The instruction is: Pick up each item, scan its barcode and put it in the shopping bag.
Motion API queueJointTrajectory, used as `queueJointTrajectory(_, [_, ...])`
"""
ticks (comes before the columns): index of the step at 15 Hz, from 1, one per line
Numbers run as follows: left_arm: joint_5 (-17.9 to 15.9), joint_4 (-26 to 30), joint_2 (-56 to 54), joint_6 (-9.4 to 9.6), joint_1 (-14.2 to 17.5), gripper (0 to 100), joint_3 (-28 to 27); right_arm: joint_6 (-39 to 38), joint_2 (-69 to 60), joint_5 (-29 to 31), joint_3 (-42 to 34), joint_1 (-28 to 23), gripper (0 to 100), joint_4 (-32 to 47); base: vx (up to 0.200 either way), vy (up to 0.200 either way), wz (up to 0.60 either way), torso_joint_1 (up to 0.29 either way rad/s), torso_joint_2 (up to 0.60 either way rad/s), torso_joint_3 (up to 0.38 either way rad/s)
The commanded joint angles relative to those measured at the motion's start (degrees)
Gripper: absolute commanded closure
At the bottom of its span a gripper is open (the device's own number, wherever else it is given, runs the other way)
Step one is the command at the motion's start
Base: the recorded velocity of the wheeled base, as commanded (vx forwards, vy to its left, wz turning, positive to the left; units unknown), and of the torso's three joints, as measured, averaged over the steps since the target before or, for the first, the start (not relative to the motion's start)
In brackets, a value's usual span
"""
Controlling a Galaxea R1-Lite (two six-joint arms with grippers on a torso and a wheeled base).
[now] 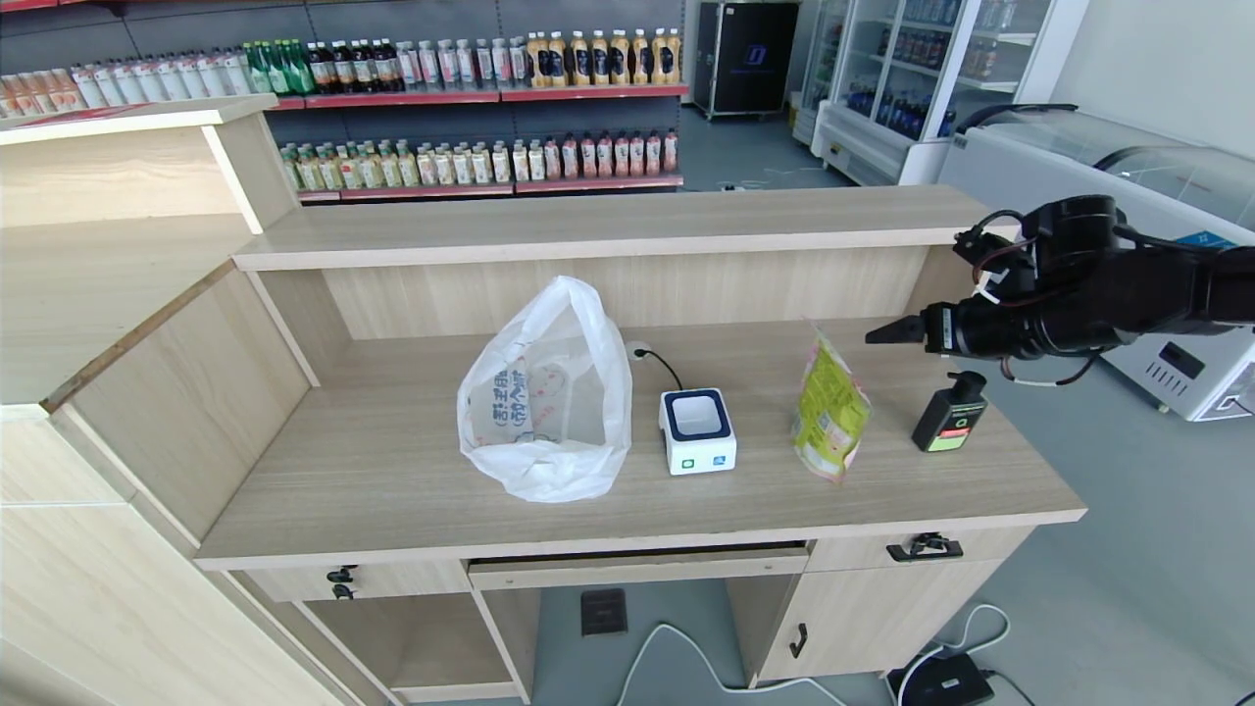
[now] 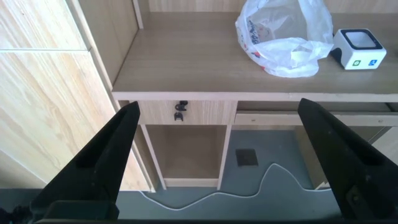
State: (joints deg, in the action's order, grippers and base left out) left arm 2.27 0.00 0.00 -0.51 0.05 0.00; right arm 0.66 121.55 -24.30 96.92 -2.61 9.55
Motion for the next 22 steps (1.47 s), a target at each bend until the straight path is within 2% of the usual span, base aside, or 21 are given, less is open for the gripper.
queueJointTrajectory(1, [0.02, 0.00, 0.00, -0.02, 0.04, 0, 0.00, 0.13, 4.39, -2.34, 2.49, 1.20, 0, -1.11, 0.000, 0.000, 0.00, 0.000, 0.00, 0.000])
queueJointTrajectory(16, [-0.07, 0.00, 0.00, -0.02, 0.04, 0, 0.00, 3.91, 15.73, -5.06, 3.37, 2.26, 0, -6.82, 0.000, 0.000, 0.00, 0.000, 0.00, 0.000])
queueJointTrajectory(22, [0.02, 0.00, 0.00, -0.02, 0.04, 0, 0.00, 4.88, 20.30, -9.89, 3.54, 1.91, 0, -11.74, 0.000, 0.000, 0.00, 0.000, 0.00, 0.000])
